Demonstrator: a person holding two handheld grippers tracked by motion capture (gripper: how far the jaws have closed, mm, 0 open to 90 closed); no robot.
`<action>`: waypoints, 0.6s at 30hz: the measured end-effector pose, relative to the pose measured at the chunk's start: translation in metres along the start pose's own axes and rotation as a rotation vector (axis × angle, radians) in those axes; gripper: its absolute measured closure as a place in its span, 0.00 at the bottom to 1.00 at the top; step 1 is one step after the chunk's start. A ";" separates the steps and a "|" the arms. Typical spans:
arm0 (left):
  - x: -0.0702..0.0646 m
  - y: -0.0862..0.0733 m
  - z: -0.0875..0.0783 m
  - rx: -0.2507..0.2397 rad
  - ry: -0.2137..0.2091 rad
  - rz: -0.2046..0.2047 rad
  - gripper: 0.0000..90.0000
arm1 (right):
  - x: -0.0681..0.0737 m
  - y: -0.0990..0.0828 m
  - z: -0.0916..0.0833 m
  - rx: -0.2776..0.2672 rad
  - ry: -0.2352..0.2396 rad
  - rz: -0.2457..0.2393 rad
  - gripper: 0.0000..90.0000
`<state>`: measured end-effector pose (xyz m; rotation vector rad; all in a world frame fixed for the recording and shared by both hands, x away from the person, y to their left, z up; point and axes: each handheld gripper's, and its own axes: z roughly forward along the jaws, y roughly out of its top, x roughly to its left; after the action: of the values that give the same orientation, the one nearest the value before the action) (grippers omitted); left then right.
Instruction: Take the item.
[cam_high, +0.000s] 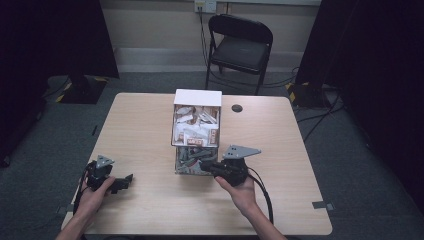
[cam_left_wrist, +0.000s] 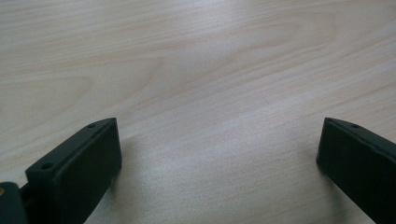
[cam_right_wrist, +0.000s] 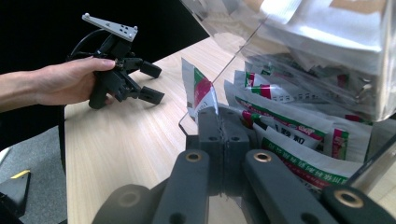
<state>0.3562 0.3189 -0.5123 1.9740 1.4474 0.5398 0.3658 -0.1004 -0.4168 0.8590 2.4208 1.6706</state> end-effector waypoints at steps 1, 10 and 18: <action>0.000 0.000 0.000 -0.001 -0.001 0.000 0.00 | 0.000 0.000 0.000 -0.001 -0.001 0.000 0.99; 0.000 0.000 0.000 0.000 0.000 0.000 0.00 | 0.001 0.002 -0.004 -0.017 -0.003 0.000 0.99; 0.000 0.000 0.000 0.000 0.000 0.000 0.00 | 0.002 0.004 -0.006 -0.019 0.009 0.004 0.99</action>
<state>0.3562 0.3188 -0.5123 1.9737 1.4473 0.5396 0.3638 -0.1038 -0.4105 0.8570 2.4063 1.6996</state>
